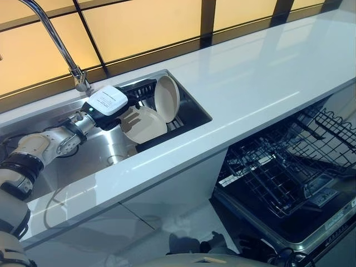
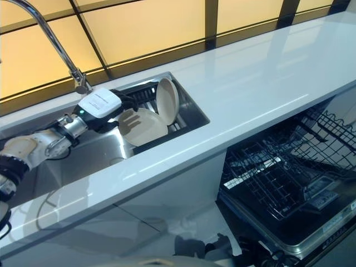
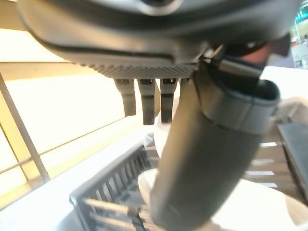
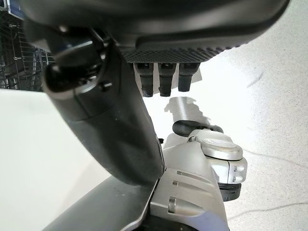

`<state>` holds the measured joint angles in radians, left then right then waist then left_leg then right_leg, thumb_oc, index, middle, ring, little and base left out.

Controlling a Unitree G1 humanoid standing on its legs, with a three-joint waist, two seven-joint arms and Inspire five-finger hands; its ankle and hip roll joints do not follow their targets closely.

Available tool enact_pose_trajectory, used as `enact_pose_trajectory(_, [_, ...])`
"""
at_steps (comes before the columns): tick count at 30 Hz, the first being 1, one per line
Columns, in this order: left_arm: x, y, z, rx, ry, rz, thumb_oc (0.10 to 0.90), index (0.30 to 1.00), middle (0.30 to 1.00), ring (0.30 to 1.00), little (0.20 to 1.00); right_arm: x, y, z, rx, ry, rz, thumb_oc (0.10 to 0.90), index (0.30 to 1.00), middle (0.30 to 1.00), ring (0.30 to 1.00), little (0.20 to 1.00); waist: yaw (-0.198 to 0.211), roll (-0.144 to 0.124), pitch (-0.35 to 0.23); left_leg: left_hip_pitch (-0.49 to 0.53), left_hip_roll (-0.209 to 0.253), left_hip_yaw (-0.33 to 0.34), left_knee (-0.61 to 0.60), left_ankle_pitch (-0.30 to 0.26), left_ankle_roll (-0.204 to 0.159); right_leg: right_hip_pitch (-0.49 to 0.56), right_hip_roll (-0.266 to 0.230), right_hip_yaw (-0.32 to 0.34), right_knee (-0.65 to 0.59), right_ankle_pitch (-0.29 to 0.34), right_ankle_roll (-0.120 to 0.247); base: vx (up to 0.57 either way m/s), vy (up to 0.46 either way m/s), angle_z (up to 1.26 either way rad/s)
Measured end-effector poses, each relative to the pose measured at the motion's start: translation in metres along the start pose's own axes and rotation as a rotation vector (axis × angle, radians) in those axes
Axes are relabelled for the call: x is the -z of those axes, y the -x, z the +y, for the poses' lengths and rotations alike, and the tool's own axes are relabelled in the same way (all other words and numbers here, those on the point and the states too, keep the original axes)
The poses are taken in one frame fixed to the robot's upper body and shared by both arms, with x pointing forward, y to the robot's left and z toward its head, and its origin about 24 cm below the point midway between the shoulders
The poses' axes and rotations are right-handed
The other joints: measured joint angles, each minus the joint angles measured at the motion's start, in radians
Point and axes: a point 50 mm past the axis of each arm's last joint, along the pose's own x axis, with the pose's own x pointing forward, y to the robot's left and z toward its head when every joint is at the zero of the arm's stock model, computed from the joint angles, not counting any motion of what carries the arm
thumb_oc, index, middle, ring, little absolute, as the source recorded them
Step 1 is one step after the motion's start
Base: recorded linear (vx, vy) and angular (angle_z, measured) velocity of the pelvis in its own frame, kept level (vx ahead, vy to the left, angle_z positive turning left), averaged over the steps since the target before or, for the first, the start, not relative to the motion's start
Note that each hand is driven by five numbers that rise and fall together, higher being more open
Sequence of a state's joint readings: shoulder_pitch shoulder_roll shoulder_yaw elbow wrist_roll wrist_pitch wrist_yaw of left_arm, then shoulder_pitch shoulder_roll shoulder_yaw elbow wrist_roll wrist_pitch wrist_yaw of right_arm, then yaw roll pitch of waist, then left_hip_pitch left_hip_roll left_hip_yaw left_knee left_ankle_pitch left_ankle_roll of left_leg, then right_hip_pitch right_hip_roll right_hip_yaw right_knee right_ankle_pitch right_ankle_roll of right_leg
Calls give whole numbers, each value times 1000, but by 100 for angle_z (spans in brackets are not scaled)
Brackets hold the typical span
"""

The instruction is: Pick up plates and place into dishwasher.

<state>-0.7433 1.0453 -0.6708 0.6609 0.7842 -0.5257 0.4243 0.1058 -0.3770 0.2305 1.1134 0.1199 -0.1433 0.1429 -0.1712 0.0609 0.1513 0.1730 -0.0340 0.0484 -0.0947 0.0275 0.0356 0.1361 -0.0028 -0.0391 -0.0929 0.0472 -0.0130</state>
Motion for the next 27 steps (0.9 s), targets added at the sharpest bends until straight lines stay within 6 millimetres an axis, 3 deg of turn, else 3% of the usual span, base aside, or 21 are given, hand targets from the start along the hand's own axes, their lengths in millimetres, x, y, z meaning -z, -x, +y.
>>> enact_pose_trajectory(4, [0, 1, -2, 12, 3, 0, 800, 900, 900, 900, 900, 0, 0, 0, 1, 0, 1, 800, 900, 900, 900, 900, 0, 3, -2, 0, 0, -1, 0, 0, 0, 0, 0, 0, 0, 0, 0, 0, 0, 0])
enact_pose_trajectory(17, [-10, 22, -36, 115, 10, -8, 800, 900, 900, 900, 900, 2, 2, -3, -11, 1, 4, 800, 900, 900, 900, 900, 1, 12, -8, -6, 0, -1, 0, 0, 0, -7, 0, 0, 0, 0, 0, 0, 0, 0])
enact_pose_trajectory(27, [-5, 27, -41, 146, -4, 14, 800, 900, 900, 900, 900, 3, 2, -3, -15, -12, 4, 800, 900, 900, 900, 900, 1, 12, -8, -10, 0, -2, 0, 0, 0, -10, 0, 0, 0, 0, 0, 0, 0, 0])
